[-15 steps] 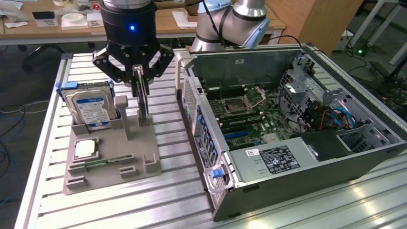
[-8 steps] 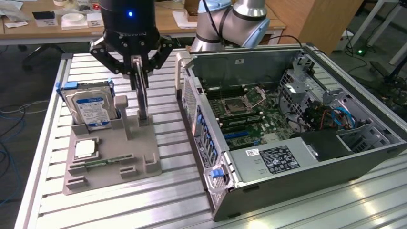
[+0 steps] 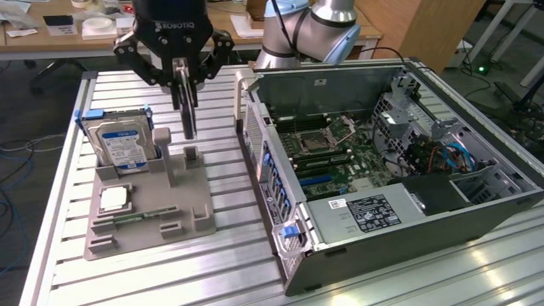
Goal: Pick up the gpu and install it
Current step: 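Pick up the gpu and move the gpu toward the slot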
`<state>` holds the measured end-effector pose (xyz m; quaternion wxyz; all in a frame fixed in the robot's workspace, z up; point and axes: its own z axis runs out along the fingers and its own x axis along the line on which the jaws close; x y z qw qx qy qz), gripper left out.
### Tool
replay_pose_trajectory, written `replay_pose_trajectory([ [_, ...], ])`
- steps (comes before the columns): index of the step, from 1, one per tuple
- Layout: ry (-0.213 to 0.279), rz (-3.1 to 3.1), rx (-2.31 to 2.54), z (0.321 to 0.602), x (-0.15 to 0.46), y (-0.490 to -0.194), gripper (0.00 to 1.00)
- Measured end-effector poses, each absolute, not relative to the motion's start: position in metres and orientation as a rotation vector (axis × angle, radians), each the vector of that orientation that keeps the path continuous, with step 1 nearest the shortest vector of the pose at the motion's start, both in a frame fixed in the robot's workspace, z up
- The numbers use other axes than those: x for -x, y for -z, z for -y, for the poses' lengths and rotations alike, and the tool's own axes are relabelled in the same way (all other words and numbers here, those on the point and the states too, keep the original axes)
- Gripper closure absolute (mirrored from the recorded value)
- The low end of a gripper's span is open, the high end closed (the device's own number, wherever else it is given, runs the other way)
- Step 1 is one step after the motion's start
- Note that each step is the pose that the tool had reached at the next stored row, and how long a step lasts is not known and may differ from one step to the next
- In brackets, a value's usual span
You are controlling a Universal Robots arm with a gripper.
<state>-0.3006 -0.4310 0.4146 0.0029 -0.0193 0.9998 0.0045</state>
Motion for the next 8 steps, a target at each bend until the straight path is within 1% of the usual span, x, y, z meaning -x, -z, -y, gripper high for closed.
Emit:
replay_pose_trajectory([
  [8, -0.010, -3.135, 0.060, 0.431, 0.301, -0.441, 0.72],
])
